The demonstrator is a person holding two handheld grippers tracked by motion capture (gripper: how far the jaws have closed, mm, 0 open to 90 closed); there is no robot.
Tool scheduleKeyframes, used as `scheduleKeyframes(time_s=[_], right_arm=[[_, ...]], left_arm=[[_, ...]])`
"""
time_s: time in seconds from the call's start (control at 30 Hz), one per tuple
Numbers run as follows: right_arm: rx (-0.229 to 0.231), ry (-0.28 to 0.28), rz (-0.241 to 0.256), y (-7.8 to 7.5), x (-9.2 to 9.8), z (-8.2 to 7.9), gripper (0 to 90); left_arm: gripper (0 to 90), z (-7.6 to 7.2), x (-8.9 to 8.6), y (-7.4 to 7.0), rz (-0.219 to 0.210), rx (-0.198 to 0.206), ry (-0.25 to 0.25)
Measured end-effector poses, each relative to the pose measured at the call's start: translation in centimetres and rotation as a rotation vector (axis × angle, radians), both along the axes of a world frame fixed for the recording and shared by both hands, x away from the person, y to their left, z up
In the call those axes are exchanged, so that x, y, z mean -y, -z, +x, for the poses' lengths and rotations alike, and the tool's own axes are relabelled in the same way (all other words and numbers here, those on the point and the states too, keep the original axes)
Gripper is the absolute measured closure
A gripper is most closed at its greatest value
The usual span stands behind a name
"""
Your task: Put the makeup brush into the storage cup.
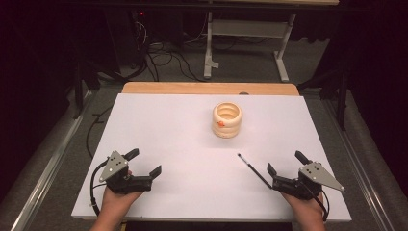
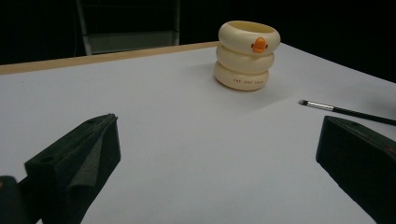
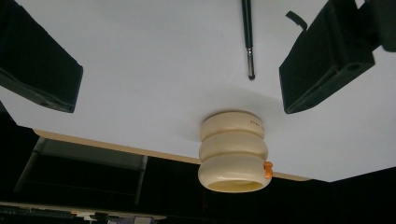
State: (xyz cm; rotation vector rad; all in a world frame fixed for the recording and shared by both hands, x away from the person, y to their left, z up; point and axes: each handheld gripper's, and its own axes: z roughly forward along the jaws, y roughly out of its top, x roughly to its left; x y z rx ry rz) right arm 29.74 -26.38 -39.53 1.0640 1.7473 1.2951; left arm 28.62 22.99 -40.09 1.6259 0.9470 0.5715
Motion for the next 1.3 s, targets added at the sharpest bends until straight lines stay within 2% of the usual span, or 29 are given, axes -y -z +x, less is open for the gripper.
scheduleKeyframes(time_s=[0.83, 1.07, 1.3], right_arm=[[-0.001, 0.001, -0.002, 0.06, 0.15, 0.08, 1.0], [-0.013, 0.011, -0.004, 0.13, 0.28, 0.21, 1.1], [-0.045, 0.033, -0.032, 0.3, 0.3, 0.34, 1.3]], left_arm=[[0.7, 0.0, -0.01, -0.02, -0.003, -0.001, 0.003], [0.7, 0.01, -0.01, -0.02, -0.004, -0.001, 0.004], [0.7, 0.0, 0.02, -0.02, -0.004, -0.001, 0.007]])
